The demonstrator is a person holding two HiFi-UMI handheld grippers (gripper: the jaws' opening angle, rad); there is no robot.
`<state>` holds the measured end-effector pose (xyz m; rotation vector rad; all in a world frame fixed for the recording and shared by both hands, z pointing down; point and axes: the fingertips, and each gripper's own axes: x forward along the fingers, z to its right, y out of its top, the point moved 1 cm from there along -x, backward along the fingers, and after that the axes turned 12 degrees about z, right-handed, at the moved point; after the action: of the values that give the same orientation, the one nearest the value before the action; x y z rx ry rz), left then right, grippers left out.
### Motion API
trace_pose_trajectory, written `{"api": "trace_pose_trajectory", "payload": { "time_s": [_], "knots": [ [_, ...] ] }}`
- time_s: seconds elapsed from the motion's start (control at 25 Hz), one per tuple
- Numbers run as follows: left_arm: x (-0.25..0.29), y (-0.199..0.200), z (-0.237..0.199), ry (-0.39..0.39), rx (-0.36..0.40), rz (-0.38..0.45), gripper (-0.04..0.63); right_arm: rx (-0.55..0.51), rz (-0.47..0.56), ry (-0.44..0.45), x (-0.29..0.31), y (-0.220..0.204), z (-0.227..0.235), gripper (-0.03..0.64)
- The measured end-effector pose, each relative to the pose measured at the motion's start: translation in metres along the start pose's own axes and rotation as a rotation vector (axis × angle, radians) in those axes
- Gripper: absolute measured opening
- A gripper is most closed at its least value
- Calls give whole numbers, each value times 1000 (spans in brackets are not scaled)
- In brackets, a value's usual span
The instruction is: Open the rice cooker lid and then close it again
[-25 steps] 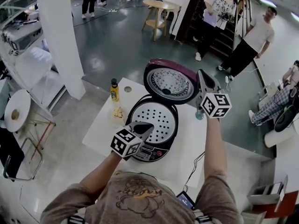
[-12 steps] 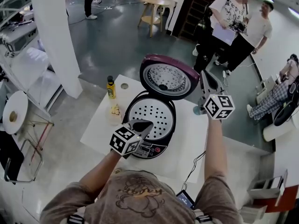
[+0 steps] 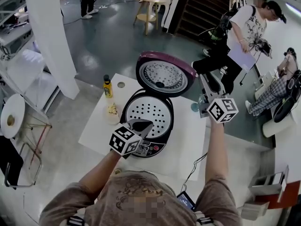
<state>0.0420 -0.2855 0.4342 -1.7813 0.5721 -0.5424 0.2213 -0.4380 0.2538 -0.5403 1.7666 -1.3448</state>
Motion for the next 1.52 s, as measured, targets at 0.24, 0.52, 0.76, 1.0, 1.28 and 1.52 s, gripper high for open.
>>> {"api": "trace_pose_trajectory", "payload": {
  "time_s": [0.24,0.52,0.76,1.0,1.28,1.52],
  "knots": [
    [0,-1,1,-2,-3,-2,18,26,-37,59,-2,-13,-9,307],
    [-2,-1,0,3,-4,0,18,37,-75,120,6,-26,-19,441],
    [-6,0,2,5,-2,-5,18,70,-110,143,16,-39,-24,442],
    [-15,3,1,27,-11,5,18,86,-135,170,25,-50,-35,442],
    [-22,-1,-2,43,-18,7,19,84,-144,191,29,-58,-44,442],
    [-23,-3,-4,44,-27,7,18,84,-152,203,29,-60,-45,442]
  ]
}}
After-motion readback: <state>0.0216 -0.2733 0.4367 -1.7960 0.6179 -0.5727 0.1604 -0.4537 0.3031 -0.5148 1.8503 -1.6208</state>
